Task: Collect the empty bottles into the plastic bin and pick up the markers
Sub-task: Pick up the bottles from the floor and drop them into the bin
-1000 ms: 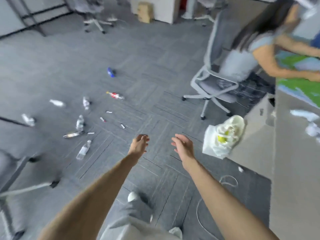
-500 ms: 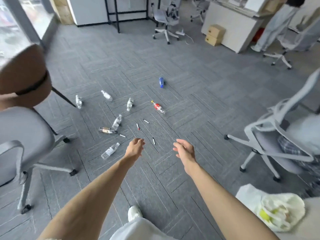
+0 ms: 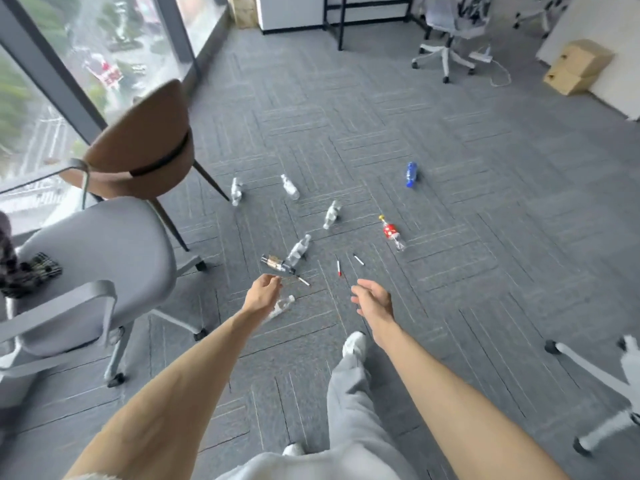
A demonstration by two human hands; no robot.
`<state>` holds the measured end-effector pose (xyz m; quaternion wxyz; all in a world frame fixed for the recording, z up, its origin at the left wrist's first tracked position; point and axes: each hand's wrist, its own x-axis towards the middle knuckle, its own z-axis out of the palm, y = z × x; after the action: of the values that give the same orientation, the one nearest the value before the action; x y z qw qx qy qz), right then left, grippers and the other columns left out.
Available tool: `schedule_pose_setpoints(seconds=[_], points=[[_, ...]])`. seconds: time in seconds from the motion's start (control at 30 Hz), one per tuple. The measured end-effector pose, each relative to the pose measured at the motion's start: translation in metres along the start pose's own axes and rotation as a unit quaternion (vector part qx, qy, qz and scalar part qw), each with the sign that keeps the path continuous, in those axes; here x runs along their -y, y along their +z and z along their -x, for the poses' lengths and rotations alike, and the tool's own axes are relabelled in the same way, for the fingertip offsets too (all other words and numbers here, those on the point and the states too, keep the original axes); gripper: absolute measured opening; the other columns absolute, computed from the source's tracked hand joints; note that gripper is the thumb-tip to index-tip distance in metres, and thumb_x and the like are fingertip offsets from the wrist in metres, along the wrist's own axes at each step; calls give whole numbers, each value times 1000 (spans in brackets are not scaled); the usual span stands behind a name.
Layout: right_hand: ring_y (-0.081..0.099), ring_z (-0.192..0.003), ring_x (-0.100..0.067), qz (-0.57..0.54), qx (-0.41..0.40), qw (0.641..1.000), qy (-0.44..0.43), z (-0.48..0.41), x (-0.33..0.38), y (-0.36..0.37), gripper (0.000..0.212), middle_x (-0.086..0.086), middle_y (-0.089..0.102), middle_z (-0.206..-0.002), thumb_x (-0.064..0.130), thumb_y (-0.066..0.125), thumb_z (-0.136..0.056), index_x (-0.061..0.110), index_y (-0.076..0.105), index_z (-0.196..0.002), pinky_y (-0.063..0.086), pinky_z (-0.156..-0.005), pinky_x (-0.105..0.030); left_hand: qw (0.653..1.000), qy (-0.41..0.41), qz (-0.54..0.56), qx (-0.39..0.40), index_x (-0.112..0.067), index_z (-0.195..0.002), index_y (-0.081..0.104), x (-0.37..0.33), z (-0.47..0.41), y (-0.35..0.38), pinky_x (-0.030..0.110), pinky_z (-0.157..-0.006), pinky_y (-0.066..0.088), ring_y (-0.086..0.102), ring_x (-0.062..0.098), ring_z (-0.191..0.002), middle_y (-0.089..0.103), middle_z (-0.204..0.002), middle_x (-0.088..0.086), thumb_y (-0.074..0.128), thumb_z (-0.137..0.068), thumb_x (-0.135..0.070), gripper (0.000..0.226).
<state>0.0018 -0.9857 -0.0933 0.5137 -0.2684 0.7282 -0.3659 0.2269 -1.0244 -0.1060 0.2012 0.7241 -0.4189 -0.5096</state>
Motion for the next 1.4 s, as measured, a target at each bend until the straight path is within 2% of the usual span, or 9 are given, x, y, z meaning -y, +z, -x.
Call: schedule_pose_setpoints(seconds=[0.27,0.37,0.5,0.63,0.73,0.93,1.13,1.27,1.4], points=[[67,-100,-19,78,98,991,41,-165,54,53,37,3,69,-100,21,62,-89,15,64,-125,53,-94,-39,995,-70,-19,-68,-13,-121,57,-34,-126,-4,48,-98,48,59,28,-111,64,-122,9,41,-97,-34,36],[66,-102,-16,121,124,983,55,-212,61,71,36,-2,69,-115,20,60,-89,17,63,-125,53,-96,-38,992,-100,-36,-62,-12,-121,56,-30,-163,6,42,-96,49,59,28,-108,64,-120,10,40,-97,-34,37],[65,-96,-12,163,160,970,84,-263,50,105,37,0,68,-113,18,58,-91,15,60,-128,51,-94,-34,988,-135,-68,-34,-10,-123,56,-8,-207,18,33,-90,43,56,29,-112,62,-121,8,39,-99,-27,35],[65,-107,-18,225,190,951,96,-319,7,144,37,0,69,-118,21,61,-90,19,61,-126,49,-102,-41,984,-166,-60,10,-14,-123,57,47,-273,37,36,-94,46,59,29,-109,63,-125,10,35,-93,-28,39],[65,-110,-19,256,186,942,108,-367,-47,172,38,1,69,-121,25,62,-88,22,61,-126,49,-102,-45,981,-175,-77,31,-11,-124,55,98,-330,61,33,-88,41,57,28,-107,62,-121,11,36,-98,-24,35],[65,-109,-19,280,178,933,140,-445,-148,217,38,0,68,-120,26,60,-89,24,60,-127,50,-100,-43,973,-208,-90,43,-12,-124,54,206,-421,97,30,-84,40,55,25,-104,60,-119,9,35,-99,-26,35],[64,-110,-17,262,181,932,170,-494,-223,254,38,1,67,-121,25,61,-90,23,59,-128,49,-100,-40,965,-193,-166,60,-12,-128,52,283,-489,115,38,-93,48,58,24,-103,60,-124,11,35,-99,-29,37],[63,-110,-15,263,181,933,165,-523,-266,266,36,1,67,-121,26,60,-91,25,59,-127,49,-101,-41,960,-166,-221,51,-8,-133,44,325,-536,135,44,-99,48,55,25,-114,50,-135,11,48,-97,-34,44],[63,-109,-13,247,176,937,175,-546,-303,266,36,3,68,-118,26,61,-92,25,59,-127,49,-101,-39,938,-163,-295,79,-11,-138,36,367,-572,166,45,-101,45,49,24,-120,45,-137,8,67,-85,-37,66]])
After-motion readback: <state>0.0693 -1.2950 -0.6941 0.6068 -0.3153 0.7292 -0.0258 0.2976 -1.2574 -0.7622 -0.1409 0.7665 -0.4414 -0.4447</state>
